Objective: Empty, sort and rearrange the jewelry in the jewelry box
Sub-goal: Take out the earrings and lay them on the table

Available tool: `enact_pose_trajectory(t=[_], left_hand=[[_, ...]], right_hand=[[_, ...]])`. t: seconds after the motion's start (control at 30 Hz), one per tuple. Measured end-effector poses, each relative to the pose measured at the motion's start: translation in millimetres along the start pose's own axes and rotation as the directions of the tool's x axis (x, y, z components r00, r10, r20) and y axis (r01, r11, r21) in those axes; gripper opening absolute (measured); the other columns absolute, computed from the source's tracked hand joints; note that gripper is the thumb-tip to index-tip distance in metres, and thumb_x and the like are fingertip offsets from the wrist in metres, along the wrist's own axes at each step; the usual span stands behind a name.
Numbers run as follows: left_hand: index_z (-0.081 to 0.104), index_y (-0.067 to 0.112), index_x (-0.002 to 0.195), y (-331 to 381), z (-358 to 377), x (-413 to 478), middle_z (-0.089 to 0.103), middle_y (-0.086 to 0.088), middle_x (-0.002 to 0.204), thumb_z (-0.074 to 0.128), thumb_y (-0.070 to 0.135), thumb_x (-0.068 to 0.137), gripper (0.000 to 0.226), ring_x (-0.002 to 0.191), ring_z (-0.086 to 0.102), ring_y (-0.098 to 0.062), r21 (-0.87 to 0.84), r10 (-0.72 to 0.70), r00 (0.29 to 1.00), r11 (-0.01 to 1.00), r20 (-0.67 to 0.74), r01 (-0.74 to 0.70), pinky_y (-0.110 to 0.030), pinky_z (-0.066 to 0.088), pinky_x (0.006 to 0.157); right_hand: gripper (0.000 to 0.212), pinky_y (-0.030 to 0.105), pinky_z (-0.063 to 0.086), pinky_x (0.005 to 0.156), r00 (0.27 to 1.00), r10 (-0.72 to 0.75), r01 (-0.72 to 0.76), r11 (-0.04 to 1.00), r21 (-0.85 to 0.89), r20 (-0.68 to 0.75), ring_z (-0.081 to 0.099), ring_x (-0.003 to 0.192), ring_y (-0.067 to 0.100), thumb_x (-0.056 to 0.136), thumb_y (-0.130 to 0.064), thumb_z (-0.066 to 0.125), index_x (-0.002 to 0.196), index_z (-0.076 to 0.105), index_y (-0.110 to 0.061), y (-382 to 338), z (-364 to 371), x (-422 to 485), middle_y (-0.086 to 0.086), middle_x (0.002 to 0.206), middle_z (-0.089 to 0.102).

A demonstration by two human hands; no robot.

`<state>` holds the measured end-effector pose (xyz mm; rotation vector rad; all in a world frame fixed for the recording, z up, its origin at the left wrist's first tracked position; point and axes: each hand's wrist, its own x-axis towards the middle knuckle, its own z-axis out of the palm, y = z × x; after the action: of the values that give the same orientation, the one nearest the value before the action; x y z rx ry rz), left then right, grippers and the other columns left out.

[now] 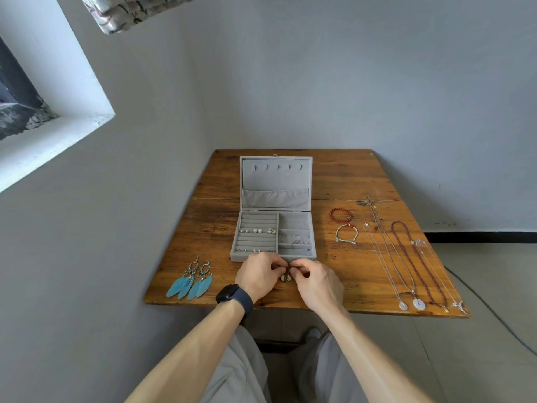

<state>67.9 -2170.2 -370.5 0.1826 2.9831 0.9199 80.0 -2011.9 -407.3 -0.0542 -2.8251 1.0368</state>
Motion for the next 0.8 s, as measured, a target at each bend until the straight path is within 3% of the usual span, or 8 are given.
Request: enact_pose_trajectory(t=[0.2, 0.37, 0.53, 0.67, 0.8], left_hand=[[0.073, 0.028, 0.116, -1, -5, -3, 0.072, 0.008, 0.114, 0.062, 0.027, 0.097, 0.022, 0.106, 0.064, -0.008, 0.036, 0.012, 1.0, 0.999, -0.006, -0.012, -0.027, 0.053, 0.092], [0.072, 0.031, 0.114, -1, -25, -10, 0.072, 0.01, 0.112, 0.061, 0.027, 0.095, 0.022, 0.104, 0.065, -0.008, 0.051, 0.039, 0.999, 0.998, -0.029, -0.037, -0.031, 0.056, 0.089], [0.068, 0.032, 0.118, -21, -45, -21, 0.066, 0.007, 0.117, 0.06, 0.028, 0.096, 0.023, 0.111, 0.059, -0.01, 0.058, 0.048, 0.961, 0.998, -0.273, -0.034, -0.029, 0.056, 0.082], [0.047, 0.022, 0.145, -41, -41, -20, 0.049, -0.001, 0.148, 0.053, 0.034, 0.099, 0.048, 0.136, 0.042, -0.017, 0.171, 0.024, 0.937, 0.985, -0.348, 0.038, -0.032, 0.047, 0.103], [0.017, 0.019, 0.159, -52, -25, -8, 0.021, -0.001, 0.165, 0.029, 0.046, 0.105, 0.062, 0.151, 0.019, -0.018, 0.242, -0.078, 0.964, 0.96, -0.253, 0.141, -0.04, 0.02, 0.121]], right_hand=[[0.017, 0.018, 0.039, 0.055, 1.0, -0.008, 0.008, 0.999, 0.038, 0.007, 0.064, 0.088, 0.006, 0.092, -0.04, 0.065, 0.108, 0.07, -0.039, 2, -4, -2, -0.019, 0.096, 0.069], [0.02, 0.005, 0.038, 0.064, 0.996, -0.075, 0.071, 0.993, 0.097, 0.042, 0.061, 0.083, -0.001, 0.093, -0.029, 0.066, 0.113, 0.07, -0.033, 11, -11, -10, -0.016, 0.097, 0.065], [0.023, 0.0, 0.043, 0.065, 0.983, -0.173, 0.167, 0.981, 0.097, 0.062, 0.058, 0.088, -0.012, 0.094, -0.028, 0.066, 0.116, 0.069, -0.035, 15, -19, -19, -0.022, 0.105, 0.062], [0.024, 0.004, 0.038, 0.085, 0.962, -0.262, 0.26, 0.965, 0.025, 0.077, 0.057, 0.105, -0.005, 0.097, -0.034, 0.061, 0.12, 0.067, -0.035, 3, -22, -19, -0.022, 0.118, 0.063], [0.025, 0.0, 0.029, 0.082, 0.937, -0.338, 0.344, 0.937, -0.064, 0.083, 0.046, 0.11, -0.007, 0.099, -0.035, 0.057, 0.122, 0.067, -0.035, -16, -21, -9, -0.024, 0.12, 0.061]])
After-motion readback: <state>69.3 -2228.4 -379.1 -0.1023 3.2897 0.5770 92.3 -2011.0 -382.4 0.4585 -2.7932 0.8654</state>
